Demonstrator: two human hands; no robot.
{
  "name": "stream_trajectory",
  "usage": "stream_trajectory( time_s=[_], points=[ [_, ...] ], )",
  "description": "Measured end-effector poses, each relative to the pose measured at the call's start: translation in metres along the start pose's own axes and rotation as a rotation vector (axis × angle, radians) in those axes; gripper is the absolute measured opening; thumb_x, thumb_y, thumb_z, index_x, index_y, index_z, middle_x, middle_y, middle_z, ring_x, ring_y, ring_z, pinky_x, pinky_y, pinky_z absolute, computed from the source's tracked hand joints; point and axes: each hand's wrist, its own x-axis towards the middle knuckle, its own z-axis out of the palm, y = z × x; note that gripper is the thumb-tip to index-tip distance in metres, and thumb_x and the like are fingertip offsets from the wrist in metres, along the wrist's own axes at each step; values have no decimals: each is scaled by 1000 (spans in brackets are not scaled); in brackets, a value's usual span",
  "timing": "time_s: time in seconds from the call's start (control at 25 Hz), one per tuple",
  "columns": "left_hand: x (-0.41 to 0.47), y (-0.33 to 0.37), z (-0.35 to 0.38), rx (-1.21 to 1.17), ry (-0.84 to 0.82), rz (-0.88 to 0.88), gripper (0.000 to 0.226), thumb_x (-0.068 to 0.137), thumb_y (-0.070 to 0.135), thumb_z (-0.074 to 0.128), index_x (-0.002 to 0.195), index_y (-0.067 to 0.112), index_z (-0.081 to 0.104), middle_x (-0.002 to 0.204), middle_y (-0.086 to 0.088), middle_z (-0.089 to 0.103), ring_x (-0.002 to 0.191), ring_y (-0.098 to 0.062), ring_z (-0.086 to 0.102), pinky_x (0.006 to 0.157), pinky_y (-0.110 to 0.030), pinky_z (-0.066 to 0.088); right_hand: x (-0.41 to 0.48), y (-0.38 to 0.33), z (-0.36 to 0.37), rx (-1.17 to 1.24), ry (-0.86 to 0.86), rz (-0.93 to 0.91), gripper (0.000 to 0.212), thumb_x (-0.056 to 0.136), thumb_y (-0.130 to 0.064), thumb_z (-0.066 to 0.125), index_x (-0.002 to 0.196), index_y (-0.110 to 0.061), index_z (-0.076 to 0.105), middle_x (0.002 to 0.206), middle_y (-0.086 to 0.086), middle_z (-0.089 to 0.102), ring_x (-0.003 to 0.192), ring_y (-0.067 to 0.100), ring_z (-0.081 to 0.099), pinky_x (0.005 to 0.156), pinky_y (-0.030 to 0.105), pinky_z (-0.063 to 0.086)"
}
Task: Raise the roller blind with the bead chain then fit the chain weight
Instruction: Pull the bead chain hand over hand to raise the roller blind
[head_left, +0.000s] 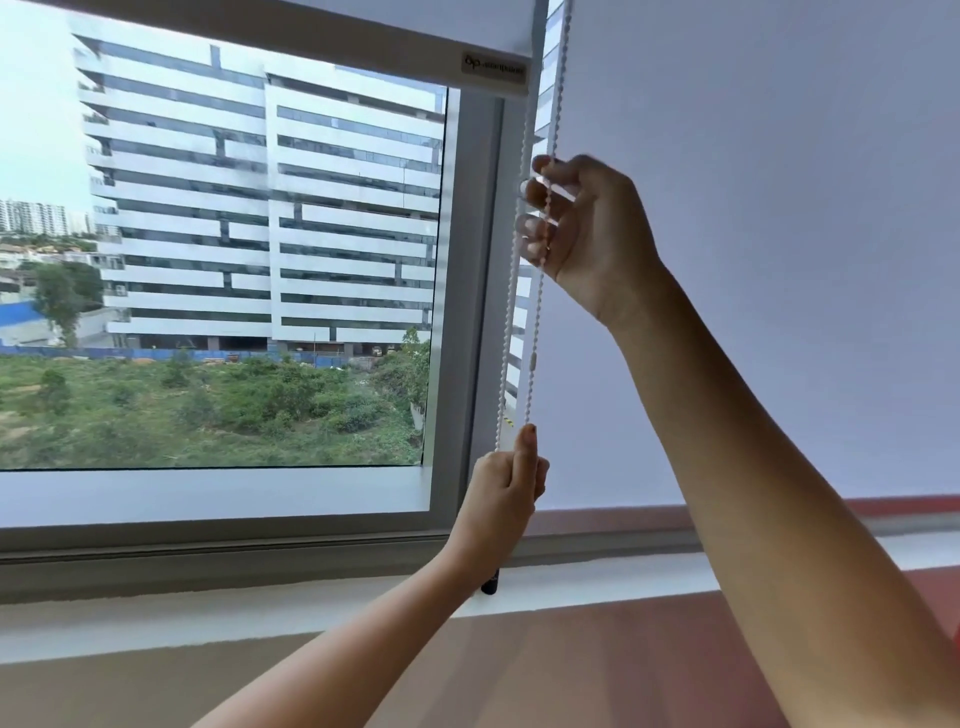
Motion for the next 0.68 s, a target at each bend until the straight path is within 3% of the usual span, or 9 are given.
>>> stream_trajectory(
  time_s=[0.08,0.2,0.4,0.52,0.6,0.68],
  points=[
    [-2,3,5,-34,-30,-5,59,96,51,22,43,25,20,44,10,15,41,-11,13,43,-25,13,6,-11,3,-3,-40,-26,33,98,-23,43,66,-17,44,48,-5,40,40,10,27,38,19,22],
    [-3,8,12,-110,-62,-29,55,92,53,25,45,26,19,44,11,15,41,-8,12,41,-20,12,9,-9,10,-241,90,-196,48,102,-27,42,57,-22,26,41,-11,21,35,7,14,36,15,14],
    [-5,17,13,-359,-136,-147,53,88,58,31,53,23,14,48,8,11,40,-8,8,37,-18,10,4,0,12,-367,243,-481,47,105,-25,38,65,-16,14,51,1,15,38,8,11,39,14,15],
    [-5,24,12,-464,-262,-231,56,91,64,18,56,21,18,51,6,12,42,-11,9,39,-18,11,5,3,8,-485,340,-661,53,104,-20,38,55,-19,18,48,-5,20,40,10,16,44,22,20],
    [3,32,10,-569,-328,-284,64,91,65,7,56,17,30,48,5,22,41,-11,19,39,-17,18,2,10,6,-600,406,-767,52,102,-18,39,53,-27,23,47,-5,21,44,17,18,46,32,22],
    [17,43,5,-688,-319,-301,74,91,64,4,63,12,49,51,-2,43,44,-14,38,40,-19,30,-4,24,3,-722,462,-849,49,101,-18,39,54,-21,27,44,5,24,42,26,22,41,40,26]
  ],
)
